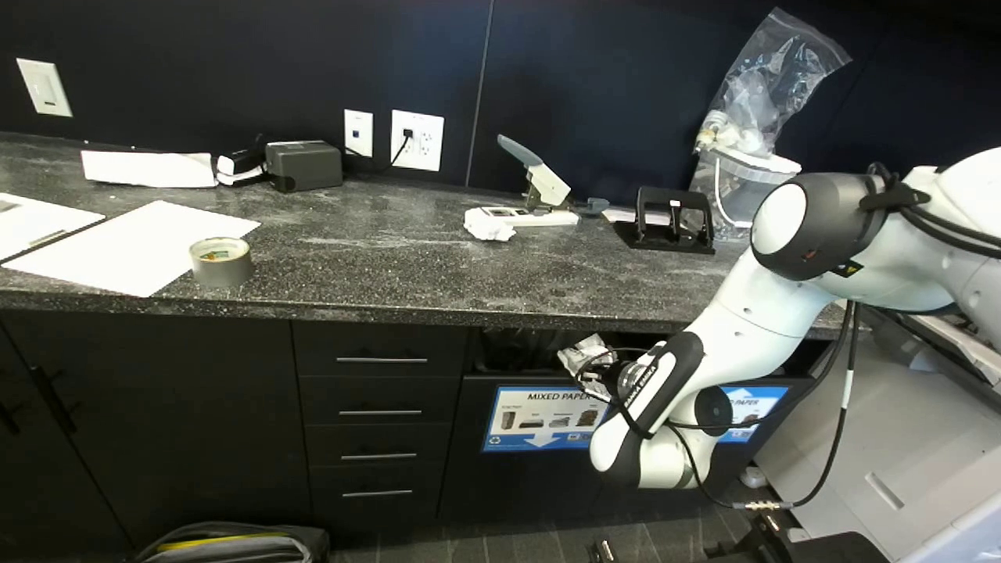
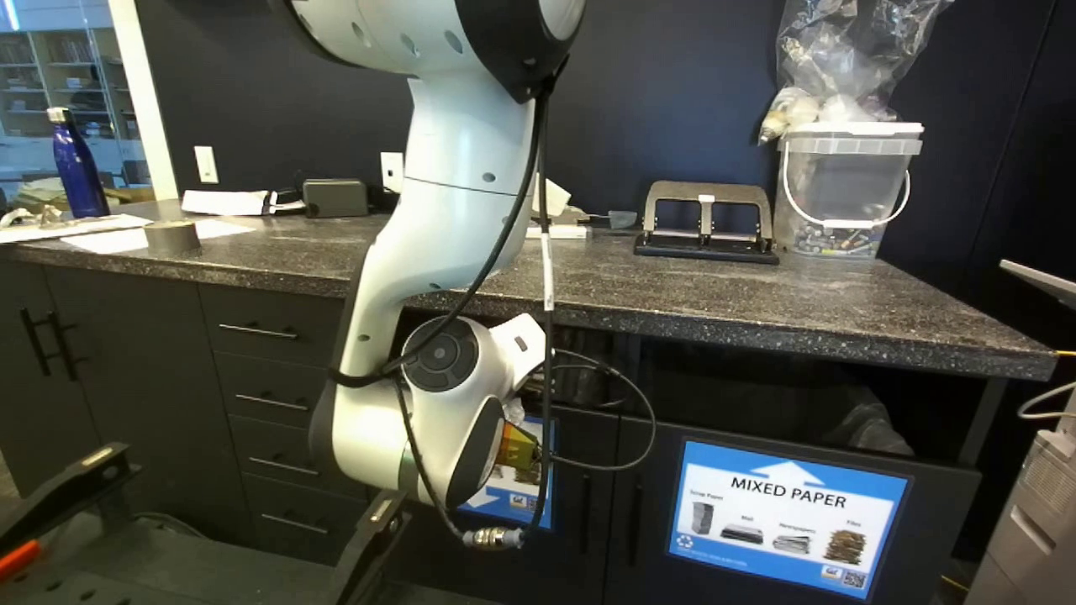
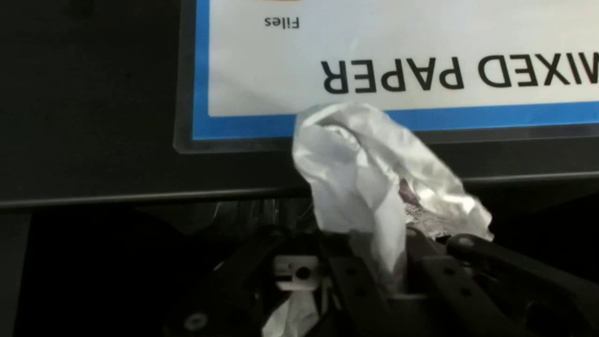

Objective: Put the tissues inside the rubbish bin.

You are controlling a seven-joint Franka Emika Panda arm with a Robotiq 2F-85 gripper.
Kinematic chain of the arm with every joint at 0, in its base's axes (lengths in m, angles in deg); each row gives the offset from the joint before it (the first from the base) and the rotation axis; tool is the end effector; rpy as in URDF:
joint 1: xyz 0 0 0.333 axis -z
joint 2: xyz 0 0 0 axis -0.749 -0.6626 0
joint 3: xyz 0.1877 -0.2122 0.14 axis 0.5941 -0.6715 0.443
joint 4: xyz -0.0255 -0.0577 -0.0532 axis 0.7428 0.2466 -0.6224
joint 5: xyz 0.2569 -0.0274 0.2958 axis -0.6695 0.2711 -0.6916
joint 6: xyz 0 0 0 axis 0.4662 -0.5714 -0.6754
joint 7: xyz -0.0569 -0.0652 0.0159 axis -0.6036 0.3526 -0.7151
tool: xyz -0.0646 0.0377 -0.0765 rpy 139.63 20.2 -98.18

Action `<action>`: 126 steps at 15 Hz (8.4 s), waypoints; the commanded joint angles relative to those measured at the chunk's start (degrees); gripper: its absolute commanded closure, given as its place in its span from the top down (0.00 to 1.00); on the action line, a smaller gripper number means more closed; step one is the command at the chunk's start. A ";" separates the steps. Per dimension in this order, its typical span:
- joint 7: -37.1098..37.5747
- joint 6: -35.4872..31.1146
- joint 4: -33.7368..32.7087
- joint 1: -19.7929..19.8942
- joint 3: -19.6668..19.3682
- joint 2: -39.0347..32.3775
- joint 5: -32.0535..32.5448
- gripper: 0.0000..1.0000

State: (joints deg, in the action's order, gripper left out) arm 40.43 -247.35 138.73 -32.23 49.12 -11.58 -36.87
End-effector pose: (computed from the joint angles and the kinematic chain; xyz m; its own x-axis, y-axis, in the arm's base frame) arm 0.5002 -0.0648 -0.0418 0.5534 -0.0263 0.8325 0.0302 -0.9982 -0.0516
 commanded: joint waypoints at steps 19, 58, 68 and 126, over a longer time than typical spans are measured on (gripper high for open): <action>2.49 -4.41 -14.70 -2.17 1.80 -6.53 2.35 0.07; 13.66 58.96 30.18 -0.60 16.30 48.98 0.02 1.00; -2.62 88.98 10.76 -12.08 11.31 55.65 -14.20 1.00; -15.67 109.26 -47.69 -21.36 -0.32 16.93 -9.87 0.07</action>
State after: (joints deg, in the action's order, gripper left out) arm 19.02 -140.82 79.70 -51.94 51.22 -1.98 -47.87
